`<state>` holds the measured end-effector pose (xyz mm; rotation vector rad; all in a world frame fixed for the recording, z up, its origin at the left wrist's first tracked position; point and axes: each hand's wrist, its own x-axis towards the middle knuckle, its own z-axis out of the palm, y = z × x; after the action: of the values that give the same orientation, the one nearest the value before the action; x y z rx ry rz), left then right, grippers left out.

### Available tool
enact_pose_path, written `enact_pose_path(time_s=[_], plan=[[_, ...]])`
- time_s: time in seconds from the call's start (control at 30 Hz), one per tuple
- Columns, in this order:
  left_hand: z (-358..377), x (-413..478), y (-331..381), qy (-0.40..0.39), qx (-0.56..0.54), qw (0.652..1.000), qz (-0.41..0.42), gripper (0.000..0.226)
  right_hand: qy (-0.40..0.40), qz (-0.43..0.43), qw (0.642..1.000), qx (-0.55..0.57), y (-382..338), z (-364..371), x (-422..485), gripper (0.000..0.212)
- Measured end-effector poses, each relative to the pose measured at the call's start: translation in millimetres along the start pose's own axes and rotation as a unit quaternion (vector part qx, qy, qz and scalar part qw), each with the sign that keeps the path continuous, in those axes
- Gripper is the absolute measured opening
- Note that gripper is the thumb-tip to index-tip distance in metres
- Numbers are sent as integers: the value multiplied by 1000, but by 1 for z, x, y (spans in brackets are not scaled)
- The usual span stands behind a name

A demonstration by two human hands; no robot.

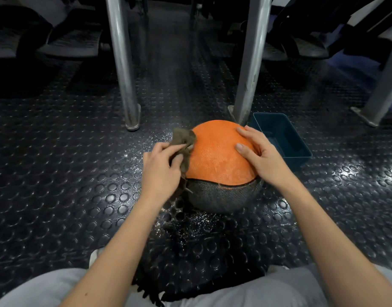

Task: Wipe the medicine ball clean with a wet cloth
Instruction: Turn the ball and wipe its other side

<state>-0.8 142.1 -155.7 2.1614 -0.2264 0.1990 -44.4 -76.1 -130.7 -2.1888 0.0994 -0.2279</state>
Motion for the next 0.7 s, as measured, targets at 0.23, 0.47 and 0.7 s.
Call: enact_pose_path(time_s=[0.23, 0.47, 0.7], plan=[[13, -26, 23, -58, 86, 954, 282, 33, 28, 3, 1000, -2, 2, -2, 2, 48], [1, -4, 3, -10, 57, 998, 36, 31, 28, 29, 999, 1, 3, -6, 2, 49], [17, -31, 34, -32, 85, 972, 216, 31, 44, 19, 999, -6, 4, -4, 3, 52]])
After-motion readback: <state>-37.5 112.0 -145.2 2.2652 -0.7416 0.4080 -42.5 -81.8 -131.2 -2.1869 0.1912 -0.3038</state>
